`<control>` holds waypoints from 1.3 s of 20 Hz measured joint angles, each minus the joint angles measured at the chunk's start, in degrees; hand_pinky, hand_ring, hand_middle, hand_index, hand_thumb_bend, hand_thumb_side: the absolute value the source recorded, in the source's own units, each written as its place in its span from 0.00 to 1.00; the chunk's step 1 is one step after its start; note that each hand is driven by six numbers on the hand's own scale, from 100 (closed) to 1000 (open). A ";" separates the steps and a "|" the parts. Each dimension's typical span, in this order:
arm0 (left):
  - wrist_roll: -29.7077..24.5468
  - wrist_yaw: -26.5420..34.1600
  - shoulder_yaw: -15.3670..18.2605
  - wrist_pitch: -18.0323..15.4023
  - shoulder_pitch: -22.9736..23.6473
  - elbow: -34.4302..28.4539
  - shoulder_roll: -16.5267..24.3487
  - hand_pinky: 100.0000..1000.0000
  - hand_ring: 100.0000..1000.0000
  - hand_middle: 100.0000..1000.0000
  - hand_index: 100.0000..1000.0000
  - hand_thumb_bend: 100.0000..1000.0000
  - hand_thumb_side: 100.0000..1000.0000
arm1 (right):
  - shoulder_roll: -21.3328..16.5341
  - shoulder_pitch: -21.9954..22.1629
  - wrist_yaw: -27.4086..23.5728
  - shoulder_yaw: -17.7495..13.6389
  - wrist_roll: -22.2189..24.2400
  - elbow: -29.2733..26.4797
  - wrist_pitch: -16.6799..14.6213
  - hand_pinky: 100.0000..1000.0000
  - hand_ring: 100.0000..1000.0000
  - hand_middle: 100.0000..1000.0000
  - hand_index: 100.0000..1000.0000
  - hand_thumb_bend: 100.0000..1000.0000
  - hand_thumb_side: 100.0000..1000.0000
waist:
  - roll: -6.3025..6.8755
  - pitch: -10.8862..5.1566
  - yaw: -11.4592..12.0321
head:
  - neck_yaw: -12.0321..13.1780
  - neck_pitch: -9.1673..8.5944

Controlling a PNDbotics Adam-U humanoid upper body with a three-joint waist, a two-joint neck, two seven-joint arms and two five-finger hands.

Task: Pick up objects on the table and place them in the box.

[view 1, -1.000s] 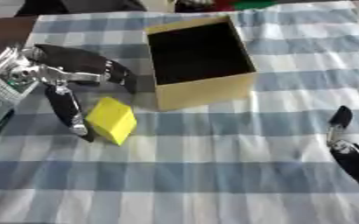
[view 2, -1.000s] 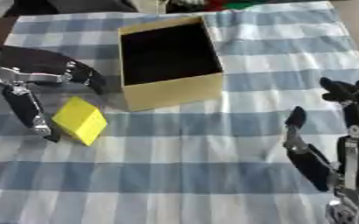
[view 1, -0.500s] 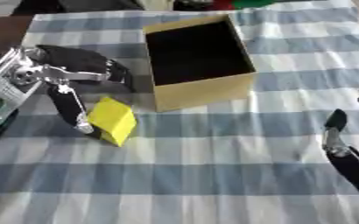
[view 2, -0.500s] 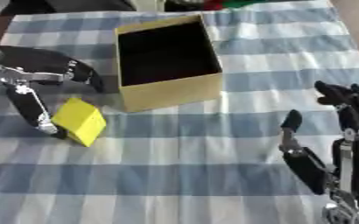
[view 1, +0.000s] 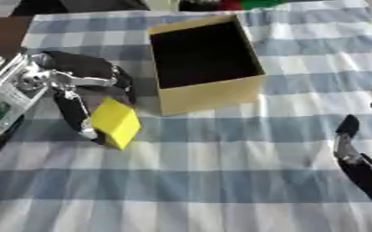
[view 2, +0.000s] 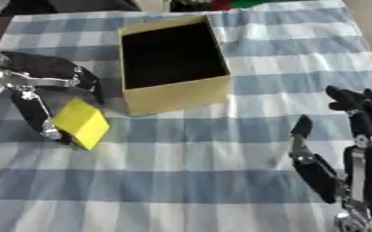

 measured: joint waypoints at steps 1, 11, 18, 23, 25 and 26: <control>-0.13 0.29 0.13 0.13 -0.03 0.00 -0.01 0.89 0.78 0.52 0.62 0.52 0.01 | 0.00 0.01 0.08 0.00 0.03 0.00 0.06 0.91 0.60 0.68 0.83 0.00 0.37 | 0.00 0.00 0.00 | 0.00 0.00; -2.58 5.67 2.78 2.58 -0.62 -3.27 -0.44 0.82 0.64 0.34 0.39 0.28 0.00 | 0.04 0.36 0.34 -0.01 0.12 0.00 0.40 0.91 0.60 0.68 0.83 0.00 0.37 | -0.01 -0.45 0.43 | -0.03 0.01; -3.00 7.78 7.13 4.14 -2.40 -7.66 -0.45 0.79 0.60 0.30 0.34 0.25 0.00 | 0.02 0.49 0.23 -0.06 -0.01 0.00 0.27 0.91 0.60 0.68 0.82 0.00 0.38 | 0.02 -1.14 0.49 | -0.14 0.01; 0.41 6.54 9.76 5.19 -5.62 -8.28 -1.01 0.78 0.60 0.30 0.35 0.27 0.00 | -0.05 0.18 0.00 -0.06 -0.23 0.00 -0.04 0.91 0.60 0.68 0.82 0.00 0.38 | 0.52 -1.14 -0.38 | 0.23 -0.02; 2.73 5.61 10.20 5.16 -7.31 -7.55 -1.59 0.78 0.60 0.30 0.34 0.26 0.00 | -0.15 -0.05 -0.06 -0.06 -0.32 0.00 -0.26 0.91 0.60 0.68 0.82 0.00 0.38 | 0.81 -1.14 -0.92 | 0.42 -0.17; 4.04 5.16 10.44 5.10 -8.06 -7.02 -1.94 0.78 0.59 0.30 0.34 0.26 0.00 | -0.22 -0.09 -0.11 -0.06 -0.34 0.00 -0.40 0.91 0.60 0.68 0.82 0.00 0.38 | 0.89 -1.14 -1.26 | 0.57 -0.31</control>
